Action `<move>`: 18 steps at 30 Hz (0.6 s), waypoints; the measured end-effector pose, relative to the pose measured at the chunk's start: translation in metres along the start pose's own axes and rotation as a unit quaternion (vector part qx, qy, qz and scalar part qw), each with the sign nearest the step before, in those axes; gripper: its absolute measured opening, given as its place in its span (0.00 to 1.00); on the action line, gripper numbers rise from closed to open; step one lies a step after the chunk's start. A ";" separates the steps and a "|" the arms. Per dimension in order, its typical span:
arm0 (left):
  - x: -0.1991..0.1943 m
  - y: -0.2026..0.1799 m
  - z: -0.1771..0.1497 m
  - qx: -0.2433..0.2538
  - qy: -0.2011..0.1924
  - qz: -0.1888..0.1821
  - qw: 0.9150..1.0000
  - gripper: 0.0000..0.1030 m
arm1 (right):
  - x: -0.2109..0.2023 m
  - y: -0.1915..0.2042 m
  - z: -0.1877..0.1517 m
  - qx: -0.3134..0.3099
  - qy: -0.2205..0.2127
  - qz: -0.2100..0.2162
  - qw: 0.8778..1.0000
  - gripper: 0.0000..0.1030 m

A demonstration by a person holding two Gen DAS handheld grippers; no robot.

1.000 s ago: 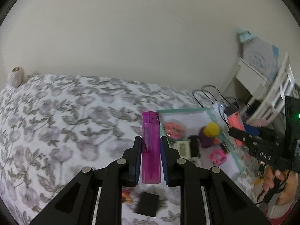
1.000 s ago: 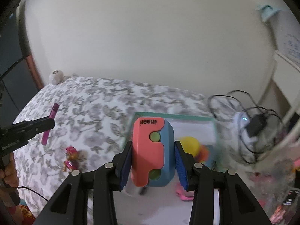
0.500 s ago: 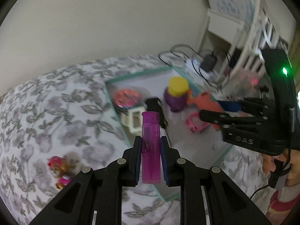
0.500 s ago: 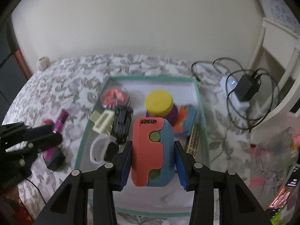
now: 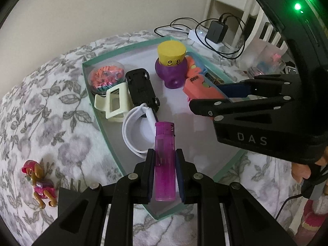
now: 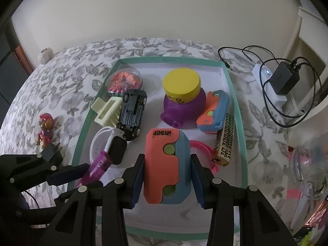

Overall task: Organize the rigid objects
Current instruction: 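Carry the lighter with the left tool while the right tool carries the block over the box, then open the left tool to drop the lighter while the right tool releases the block in the box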

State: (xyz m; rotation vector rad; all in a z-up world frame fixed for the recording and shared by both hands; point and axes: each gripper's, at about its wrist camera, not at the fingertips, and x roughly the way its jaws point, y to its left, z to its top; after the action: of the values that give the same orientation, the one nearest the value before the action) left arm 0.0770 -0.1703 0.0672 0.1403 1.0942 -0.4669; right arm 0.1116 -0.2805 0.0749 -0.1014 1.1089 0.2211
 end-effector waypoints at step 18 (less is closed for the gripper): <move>0.013 0.001 -0.001 -0.007 0.033 0.012 0.999 0.29 | 0.010 0.005 -0.001 -0.013 0.018 0.000 1.000 0.47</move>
State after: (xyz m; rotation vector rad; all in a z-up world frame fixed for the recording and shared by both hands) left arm 0.0811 -0.1731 0.0545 0.1584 1.1593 -0.4352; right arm 0.1138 -0.2748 0.0657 -0.1299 1.1418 0.2339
